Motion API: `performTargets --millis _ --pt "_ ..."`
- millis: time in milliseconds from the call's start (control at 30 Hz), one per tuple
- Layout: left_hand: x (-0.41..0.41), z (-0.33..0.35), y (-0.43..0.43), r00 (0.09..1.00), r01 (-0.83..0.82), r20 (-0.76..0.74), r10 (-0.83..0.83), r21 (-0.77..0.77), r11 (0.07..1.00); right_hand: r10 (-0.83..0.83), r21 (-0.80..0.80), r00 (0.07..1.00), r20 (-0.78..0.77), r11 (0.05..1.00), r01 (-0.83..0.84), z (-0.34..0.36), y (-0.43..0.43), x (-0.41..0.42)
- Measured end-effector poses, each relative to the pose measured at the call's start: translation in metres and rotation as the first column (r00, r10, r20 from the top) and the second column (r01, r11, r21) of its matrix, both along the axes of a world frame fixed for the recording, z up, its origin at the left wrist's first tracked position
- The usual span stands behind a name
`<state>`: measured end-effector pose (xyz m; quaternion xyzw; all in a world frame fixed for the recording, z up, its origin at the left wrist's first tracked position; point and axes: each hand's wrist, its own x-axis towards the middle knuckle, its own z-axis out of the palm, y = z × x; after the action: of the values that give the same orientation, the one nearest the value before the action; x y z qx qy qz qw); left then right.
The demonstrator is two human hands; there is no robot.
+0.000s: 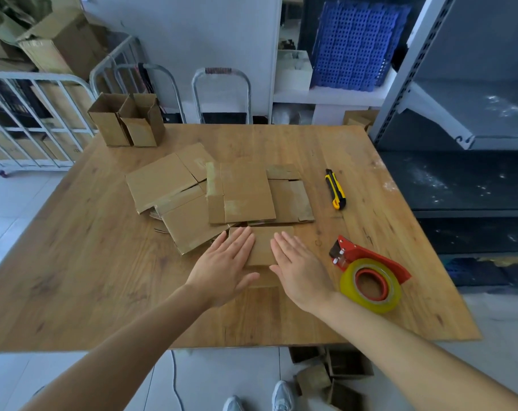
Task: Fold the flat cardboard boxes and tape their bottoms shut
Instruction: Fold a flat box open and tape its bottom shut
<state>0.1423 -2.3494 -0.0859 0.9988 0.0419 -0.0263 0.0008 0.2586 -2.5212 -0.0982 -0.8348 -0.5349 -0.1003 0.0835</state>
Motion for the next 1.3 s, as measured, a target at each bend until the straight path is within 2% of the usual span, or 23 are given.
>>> performTargets --millis 200,367,500,633,767,900,967,1067,1200,1300 --pt "0.002 0.004 -0.001 0.999 0.0 -0.051 0.003 0.057 0.998 -0.032 -0.033 0.998 -0.059 0.999 0.03 0.009 0.002 -0.002" --pt "0.011 0.006 0.005 1.0 -0.011 0.007 0.011 0.114 0.993 0.014 -0.079 0.967 -0.253 0.996 -0.035 0.025 0.002 0.012" --pt "0.025 0.006 0.002 1.0 0.012 0.007 -0.013 0.112 0.994 -0.025 -0.173 0.962 -0.273 0.985 -0.024 0.034 0.003 0.026" --pt "0.03 0.002 0.0 1.0 -0.008 0.009 0.008 0.075 0.997 -0.018 -0.185 0.942 -0.336 0.982 -0.047 0.043 -0.005 0.038" --pt "0.033 -0.003 0.004 0.998 0.021 0.059 -0.028 0.106 0.994 -0.216 -0.249 0.874 -0.434 0.962 0.114 0.049 -0.047 0.084" --pt "0.042 0.0 0.005 1.0 -0.001 -0.009 0.002 0.123 0.992 -0.499 -0.471 0.754 -0.427 0.835 0.285 0.034 -0.102 0.13" --pt "0.044 0.002 0.007 0.999 0.006 0.035 -0.011 0.132 0.991 -0.588 -0.553 0.698 -0.409 0.768 0.323 0.024 -0.116 0.14" --pt "0.039 -0.003 0.007 0.999 0.005 0.042 -0.011 0.135 0.991 -0.64 -0.612 0.636 -0.431 0.725 0.316 0.01 -0.123 0.149" --pt "0.037 -0.007 0.003 0.997 -0.008 0.08 -0.002 0.131 0.991 -0.627 -0.631 0.646 -0.435 0.724 0.278 -0.004 -0.124 0.158" --pt "0.038 -0.009 0.004 0.994 0.0 0.108 -0.017 0.156 0.988 -0.634 -0.636 0.613 -0.472 0.726 0.262 -0.009 -0.124 0.165"
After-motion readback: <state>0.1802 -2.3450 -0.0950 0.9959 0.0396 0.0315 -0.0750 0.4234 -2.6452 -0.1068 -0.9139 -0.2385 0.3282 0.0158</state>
